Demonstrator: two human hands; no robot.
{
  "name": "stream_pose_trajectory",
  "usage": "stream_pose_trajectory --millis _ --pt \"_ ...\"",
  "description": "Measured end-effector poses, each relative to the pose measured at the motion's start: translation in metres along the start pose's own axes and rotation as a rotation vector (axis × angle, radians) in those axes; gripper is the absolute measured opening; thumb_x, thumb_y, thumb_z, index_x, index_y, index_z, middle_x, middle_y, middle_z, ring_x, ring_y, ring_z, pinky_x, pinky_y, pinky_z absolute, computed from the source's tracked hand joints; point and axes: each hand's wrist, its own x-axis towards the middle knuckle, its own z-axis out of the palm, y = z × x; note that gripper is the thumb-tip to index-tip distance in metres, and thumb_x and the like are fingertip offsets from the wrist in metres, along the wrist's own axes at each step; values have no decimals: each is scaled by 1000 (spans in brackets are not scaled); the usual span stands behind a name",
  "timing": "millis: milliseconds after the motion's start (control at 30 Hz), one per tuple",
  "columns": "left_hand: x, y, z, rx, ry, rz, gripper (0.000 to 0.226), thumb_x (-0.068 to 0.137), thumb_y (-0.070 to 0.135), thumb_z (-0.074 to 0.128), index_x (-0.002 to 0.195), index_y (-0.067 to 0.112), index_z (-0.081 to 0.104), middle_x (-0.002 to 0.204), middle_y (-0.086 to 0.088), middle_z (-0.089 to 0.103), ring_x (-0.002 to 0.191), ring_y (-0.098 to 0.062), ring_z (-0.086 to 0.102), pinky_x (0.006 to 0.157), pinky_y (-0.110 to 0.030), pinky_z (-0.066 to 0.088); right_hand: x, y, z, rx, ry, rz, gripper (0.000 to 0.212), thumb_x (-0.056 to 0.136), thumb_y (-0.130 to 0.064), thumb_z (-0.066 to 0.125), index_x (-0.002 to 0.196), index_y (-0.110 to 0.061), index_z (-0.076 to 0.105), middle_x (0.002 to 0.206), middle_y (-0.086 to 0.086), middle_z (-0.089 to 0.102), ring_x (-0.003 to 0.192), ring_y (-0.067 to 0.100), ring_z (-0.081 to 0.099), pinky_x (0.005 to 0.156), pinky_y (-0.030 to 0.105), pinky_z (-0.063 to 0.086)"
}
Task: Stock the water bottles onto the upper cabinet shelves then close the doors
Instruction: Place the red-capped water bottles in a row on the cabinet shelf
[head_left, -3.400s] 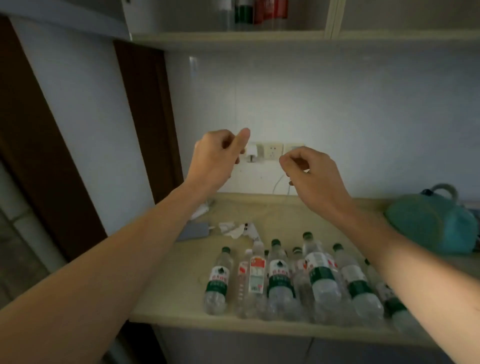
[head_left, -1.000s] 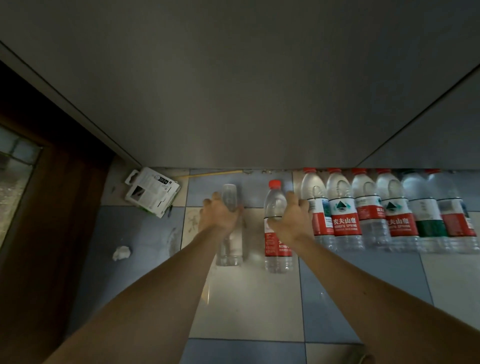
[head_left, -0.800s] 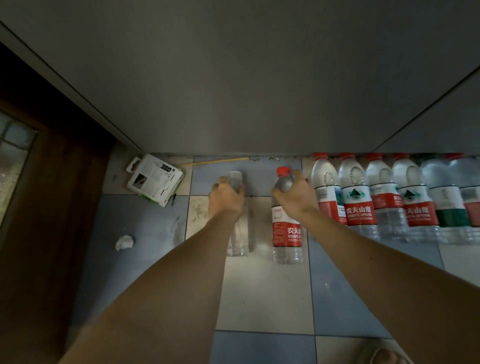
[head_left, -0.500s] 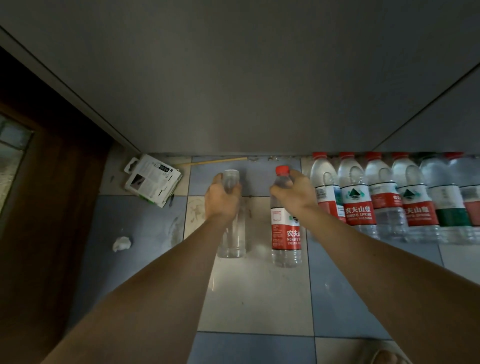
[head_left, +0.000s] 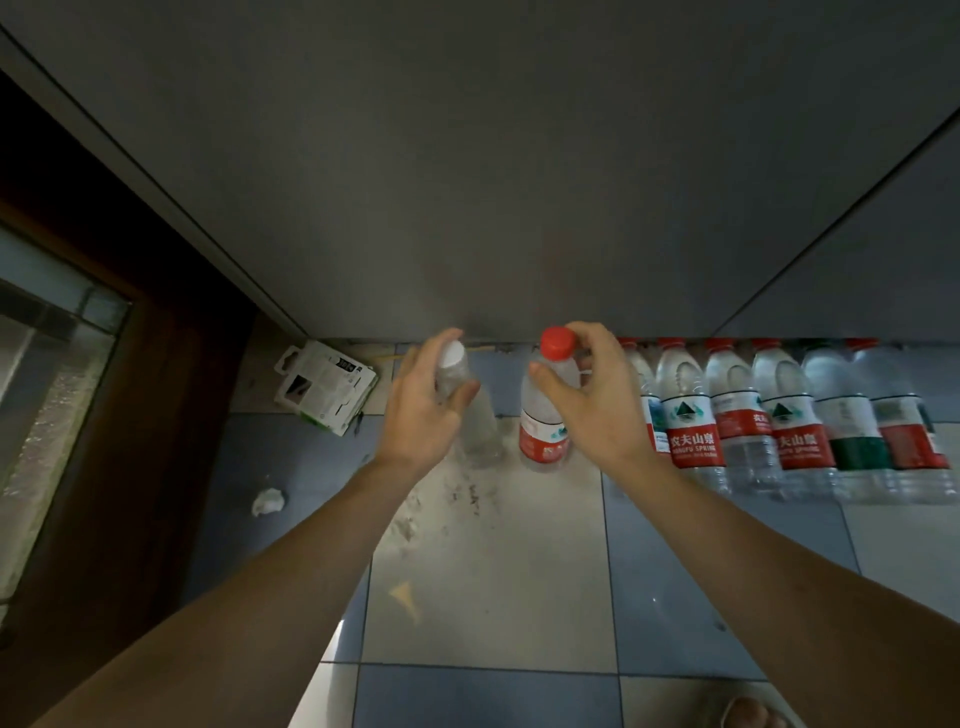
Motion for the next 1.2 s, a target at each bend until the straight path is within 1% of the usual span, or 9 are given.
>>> stream_pose_trajectory --millis 100,200,300,500,600,800,967,1100,1200 --pt "-7 4 -6 92 12 91 53 89 13 73 136 27 54 119 5 52 113 -16 52 98 -29 44 -7 -4 0 -65 26 -107 35 85 -28 77 113 -23 57 110 -5 57 104 22 58 91 47 51" --pt "-12 5 -6 137 9 163 57 86 7 75 137 21 55 118 7 52 110 -4 48 95 -3 31 -9 -8 4 -108 30 -135 37 84 -25 79 115 -19 58 110 -3 57 105 23 57 91 47 51" --pt "-18 2 -3 165 -6 195 62 83 5 78 140 16 54 119 4 53 104 8 39 91 6 24 -12 -11 8 -126 9 -132 40 85 -25 78 118 -19 57 114 -2 57 108 21 56 94 44 50" --pt "-23 -10 3 -4 -31 -38 67 76 24 85 132 28 48 123 13 57 115 -9 54 96 -23 44 -18 3 9 -113 37 -72 49 79 -34 80 119 -29 52 116 -8 56 108 10 56 95 36 51" --pt "-25 -23 11 -88 -37 -154 75 66 28 92 124 35 45 116 22 57 111 -10 58 93 -27 48 -17 18 12 -102 -17 6 63 73 -42 82 125 -34 49 122 -12 57 112 10 58 96 37 52" --pt "-26 -51 35 -133 3 -227 85 63 23 93 133 30 46 123 9 62 115 -13 58 100 -38 50 -14 54 26 -47 -122 146 64 73 -37 88 122 -36 48 120 -11 62 107 3 61 90 31 56" --pt "-21 -59 43 -130 7 -238 79 61 25 93 124 40 48 110 22 64 104 -1 62 91 -31 51 -6 63 31 35 -170 194 60 73 -20 89 119 -31 52 103 -25 62 88 -24 57 67 0 44" --pt "-26 -49 38 -152 25 -251 75 63 15 93 124 33 52 110 18 66 103 1 63 88 -20 50 -6 53 23 63 -206 204 60 72 -21 89 121 -27 55 104 -22 63 88 -21 59 67 1 45" --pt "-36 -20 19 -160 41 -258 73 63 14 94 120 33 53 104 24 64 93 18 59 73 -1 43 -16 29 4 83 -238 212 66 72 -29 90 128 -25 55 114 -13 67 102 1 65 83 19 54"
